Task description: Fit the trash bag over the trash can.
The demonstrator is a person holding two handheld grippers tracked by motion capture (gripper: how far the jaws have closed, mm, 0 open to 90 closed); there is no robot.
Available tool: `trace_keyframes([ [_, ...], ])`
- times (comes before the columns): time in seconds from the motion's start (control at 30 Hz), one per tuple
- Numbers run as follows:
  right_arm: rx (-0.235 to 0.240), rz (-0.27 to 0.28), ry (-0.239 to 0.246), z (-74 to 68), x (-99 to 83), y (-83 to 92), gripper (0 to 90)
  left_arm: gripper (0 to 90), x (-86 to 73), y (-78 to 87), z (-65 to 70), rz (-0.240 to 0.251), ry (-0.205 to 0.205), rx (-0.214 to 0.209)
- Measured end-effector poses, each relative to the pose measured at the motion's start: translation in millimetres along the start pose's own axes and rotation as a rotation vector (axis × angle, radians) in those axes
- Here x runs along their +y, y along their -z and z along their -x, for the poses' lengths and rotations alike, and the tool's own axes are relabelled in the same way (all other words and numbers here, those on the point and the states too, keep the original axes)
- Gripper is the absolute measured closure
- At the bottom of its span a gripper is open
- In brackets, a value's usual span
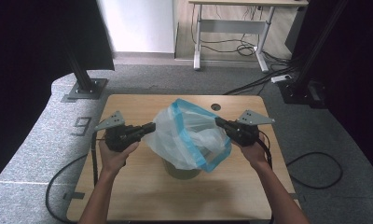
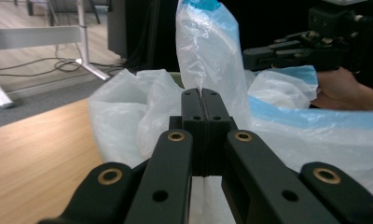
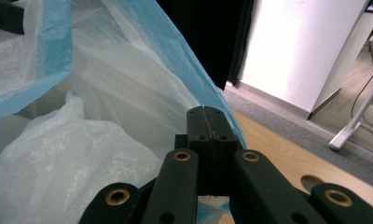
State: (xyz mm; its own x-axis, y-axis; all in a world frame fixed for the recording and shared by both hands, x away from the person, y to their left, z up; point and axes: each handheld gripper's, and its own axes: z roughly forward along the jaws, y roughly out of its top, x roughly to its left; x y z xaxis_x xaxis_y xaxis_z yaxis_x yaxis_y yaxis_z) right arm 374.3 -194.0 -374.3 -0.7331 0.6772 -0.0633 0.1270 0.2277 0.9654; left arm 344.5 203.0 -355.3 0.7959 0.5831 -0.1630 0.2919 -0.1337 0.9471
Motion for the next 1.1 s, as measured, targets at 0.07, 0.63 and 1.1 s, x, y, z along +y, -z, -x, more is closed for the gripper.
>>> trace_keyframes([
  [0.07, -0.02, 0.011, 0.004, 2.6, 5.1, -5.0, 88.6, 90.0, 2.5, -2.3, -3.2, -0.006, -0.002, 0.021],
  [0.63, -0.025, -0.038, 0.022, 28.9, 19.7, -69.3, 88.6, 90.0, -8.3, -8.6, -27.6, -0.039, 0.078, 0.082],
  [1.1, 0.012, -0.079, -0.05, 42.8, 18.4, -102.3, 79.5, 90.0, -11.9, -14.8, -45.5, -0.063, 0.141, 0.156],
])
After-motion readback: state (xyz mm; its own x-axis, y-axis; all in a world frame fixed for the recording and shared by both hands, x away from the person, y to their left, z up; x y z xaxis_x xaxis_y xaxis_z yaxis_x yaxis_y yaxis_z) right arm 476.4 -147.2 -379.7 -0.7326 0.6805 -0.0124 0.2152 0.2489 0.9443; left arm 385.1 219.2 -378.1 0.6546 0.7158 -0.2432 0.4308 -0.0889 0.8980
